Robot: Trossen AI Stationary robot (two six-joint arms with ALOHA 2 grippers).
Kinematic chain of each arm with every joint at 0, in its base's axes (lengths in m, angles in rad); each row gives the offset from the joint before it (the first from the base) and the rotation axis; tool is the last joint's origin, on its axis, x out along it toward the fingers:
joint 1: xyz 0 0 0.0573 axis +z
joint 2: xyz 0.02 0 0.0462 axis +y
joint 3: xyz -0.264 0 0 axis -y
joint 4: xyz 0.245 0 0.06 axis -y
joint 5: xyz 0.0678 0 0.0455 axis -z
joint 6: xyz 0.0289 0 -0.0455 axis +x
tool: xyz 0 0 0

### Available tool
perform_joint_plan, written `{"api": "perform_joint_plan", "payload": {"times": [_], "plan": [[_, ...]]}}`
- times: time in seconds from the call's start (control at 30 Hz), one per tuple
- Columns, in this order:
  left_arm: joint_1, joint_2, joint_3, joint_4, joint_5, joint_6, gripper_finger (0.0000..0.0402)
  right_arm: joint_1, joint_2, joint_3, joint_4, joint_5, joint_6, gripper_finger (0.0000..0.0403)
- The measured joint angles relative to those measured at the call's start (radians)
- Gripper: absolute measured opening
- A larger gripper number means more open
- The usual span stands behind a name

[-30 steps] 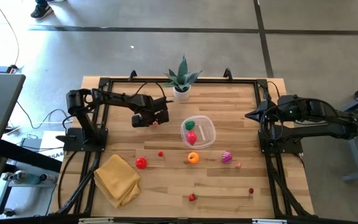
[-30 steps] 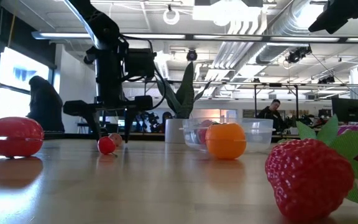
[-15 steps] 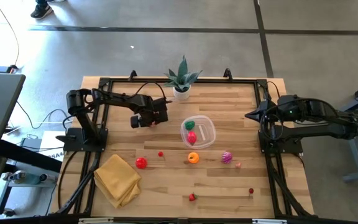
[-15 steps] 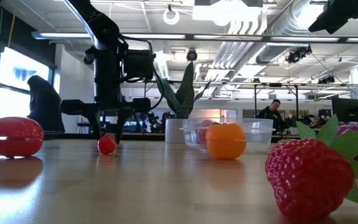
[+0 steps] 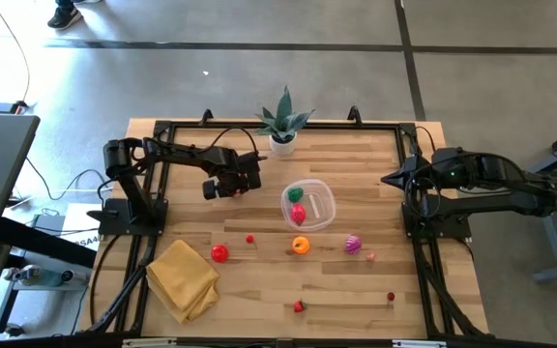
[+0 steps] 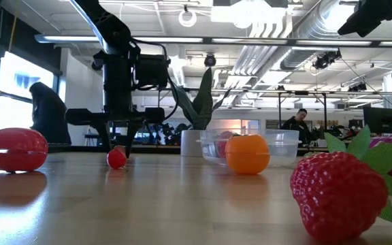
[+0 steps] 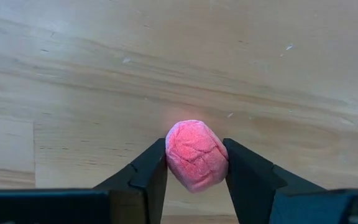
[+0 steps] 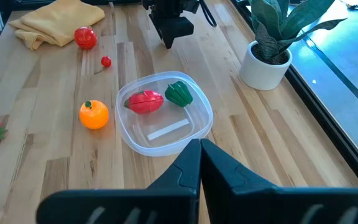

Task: Pick and placing Produce into tupperware
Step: Put the peach into the transparent bin

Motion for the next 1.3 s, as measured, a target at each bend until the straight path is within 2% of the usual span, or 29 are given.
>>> {"api": "perform_joint_plan", "payload": {"times": [0.27,0.5,0.7,1.0,1.3], "plan": [[0.000,0.001,0.003,-0.004,0.000,0.000,0.0134,0.000,0.000,0.000,0.000,0.000,0.000,0.0000],[-0.001,0.006,0.089,-0.045,0.000,0.047,0.0133,0.000,0.000,0.000,0.000,0.000,0.000,0.0000],[-0.024,0.006,0.212,-0.132,0.009,0.087,0.0133,0.000,0.000,0.000,0.000,0.000,0.000,0.0000],[-0.149,0.005,0.443,-0.212,-0.061,0.129,0.0133,0.000,0.000,0.000,0.000,0.000,0.000,0.0000],[-0.250,0.171,0.631,-0.239,-0.096,0.097,0.0133,0.000,0.000,0.000,0.000,0.000,0.000,0.0000]]}}
